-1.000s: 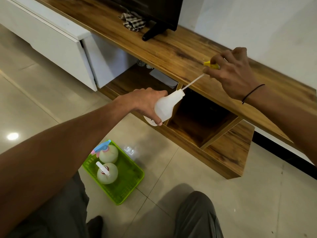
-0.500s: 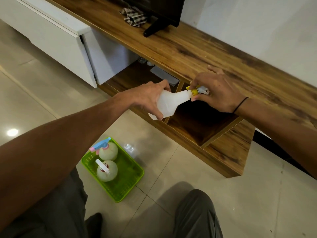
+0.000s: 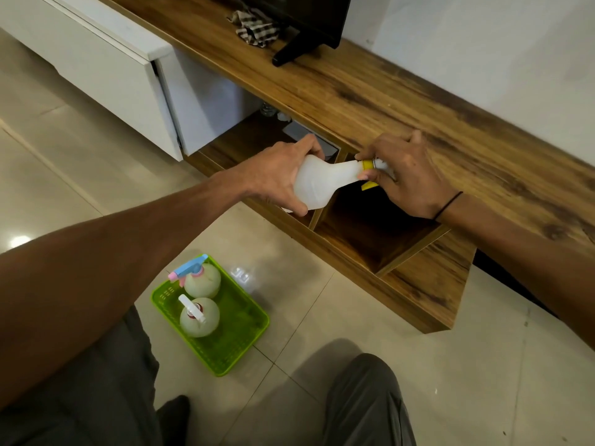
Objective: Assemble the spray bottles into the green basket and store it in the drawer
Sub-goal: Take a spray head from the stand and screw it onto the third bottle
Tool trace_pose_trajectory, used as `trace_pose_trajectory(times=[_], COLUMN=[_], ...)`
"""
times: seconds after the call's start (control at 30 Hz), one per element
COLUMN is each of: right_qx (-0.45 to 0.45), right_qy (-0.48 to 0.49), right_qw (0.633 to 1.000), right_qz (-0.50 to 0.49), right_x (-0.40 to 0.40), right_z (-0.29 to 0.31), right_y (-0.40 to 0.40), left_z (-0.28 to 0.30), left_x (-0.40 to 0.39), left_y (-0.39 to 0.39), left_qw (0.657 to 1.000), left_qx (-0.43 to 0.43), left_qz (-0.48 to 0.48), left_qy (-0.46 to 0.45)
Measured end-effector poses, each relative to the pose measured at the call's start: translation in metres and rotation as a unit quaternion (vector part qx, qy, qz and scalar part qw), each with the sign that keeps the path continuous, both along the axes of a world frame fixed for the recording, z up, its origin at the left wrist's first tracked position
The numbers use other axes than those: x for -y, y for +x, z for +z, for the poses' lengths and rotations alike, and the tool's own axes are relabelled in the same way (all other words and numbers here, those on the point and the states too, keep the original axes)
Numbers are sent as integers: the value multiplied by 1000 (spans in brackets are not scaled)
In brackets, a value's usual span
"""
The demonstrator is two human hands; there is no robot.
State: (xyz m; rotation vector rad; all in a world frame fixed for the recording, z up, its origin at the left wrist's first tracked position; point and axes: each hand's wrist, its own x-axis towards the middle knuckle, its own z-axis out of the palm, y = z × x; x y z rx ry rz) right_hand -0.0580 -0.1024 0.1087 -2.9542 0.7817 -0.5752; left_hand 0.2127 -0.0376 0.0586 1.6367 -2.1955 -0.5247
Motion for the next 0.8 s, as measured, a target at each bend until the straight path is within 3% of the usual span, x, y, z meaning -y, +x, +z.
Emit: trace_pose_trajectory(times=[0.13, 0.3, 0.47, 0.8], right_qx=[116, 133, 80, 107], right_qy=[160, 300, 227, 192], right_qw=[977, 939, 968, 975], right_qz=[-76, -104, -72, -30], right_x=[-11, -17, -20, -27], right_z=[7, 3, -2, -12], right_y=[11, 18, 12, 9], left_z=[-1, -4, -3, 2], left_x=[-4, -5, -4, 0], left_y=[1, 1, 0, 5], left_qw=[998, 997, 998, 985], left_qx=[12, 43, 46, 1], left_qz=[16, 29, 10, -30], left_qy=[-61, -60, 33, 171])
